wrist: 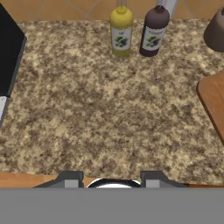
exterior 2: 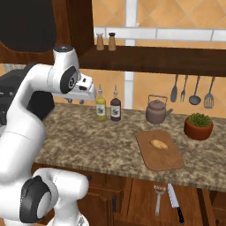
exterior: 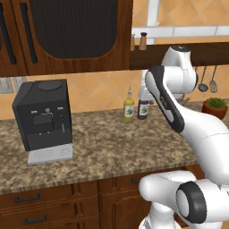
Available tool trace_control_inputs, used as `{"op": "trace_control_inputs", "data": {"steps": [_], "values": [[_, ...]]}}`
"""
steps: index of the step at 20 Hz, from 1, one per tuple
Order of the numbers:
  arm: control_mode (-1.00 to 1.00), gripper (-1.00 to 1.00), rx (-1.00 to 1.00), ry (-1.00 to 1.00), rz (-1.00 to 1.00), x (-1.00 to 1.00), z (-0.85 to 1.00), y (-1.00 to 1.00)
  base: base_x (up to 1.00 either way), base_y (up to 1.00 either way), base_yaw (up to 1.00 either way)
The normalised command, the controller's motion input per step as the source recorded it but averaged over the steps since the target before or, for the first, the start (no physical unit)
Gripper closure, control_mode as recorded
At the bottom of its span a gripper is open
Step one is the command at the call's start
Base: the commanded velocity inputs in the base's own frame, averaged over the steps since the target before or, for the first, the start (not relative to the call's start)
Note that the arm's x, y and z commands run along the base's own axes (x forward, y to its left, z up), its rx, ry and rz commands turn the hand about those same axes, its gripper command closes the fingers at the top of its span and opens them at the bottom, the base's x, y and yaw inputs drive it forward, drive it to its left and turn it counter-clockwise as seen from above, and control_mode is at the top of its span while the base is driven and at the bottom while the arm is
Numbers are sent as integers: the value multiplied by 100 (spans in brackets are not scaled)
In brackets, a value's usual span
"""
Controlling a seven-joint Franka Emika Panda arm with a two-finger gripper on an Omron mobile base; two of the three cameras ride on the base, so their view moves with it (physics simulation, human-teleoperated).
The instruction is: Place the appropriate cutting tool for cutting the potato skin on the cutting board.
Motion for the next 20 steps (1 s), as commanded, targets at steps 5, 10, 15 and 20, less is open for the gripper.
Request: {"op": "trace_control_inputs", "data": {"steps": [5,10,15,20], "values": [[-100,-100,2,-1,-1,-24,-3,-12,0,0,0],[-100,-100,11,11,-10,-31,-24,-92,0,0,0],[-100,-100,8,24,-10,-22,-46,-98,0,0,0],[-100,-100,0,36,-8,-39,-60,-62,0,0,0]]}}
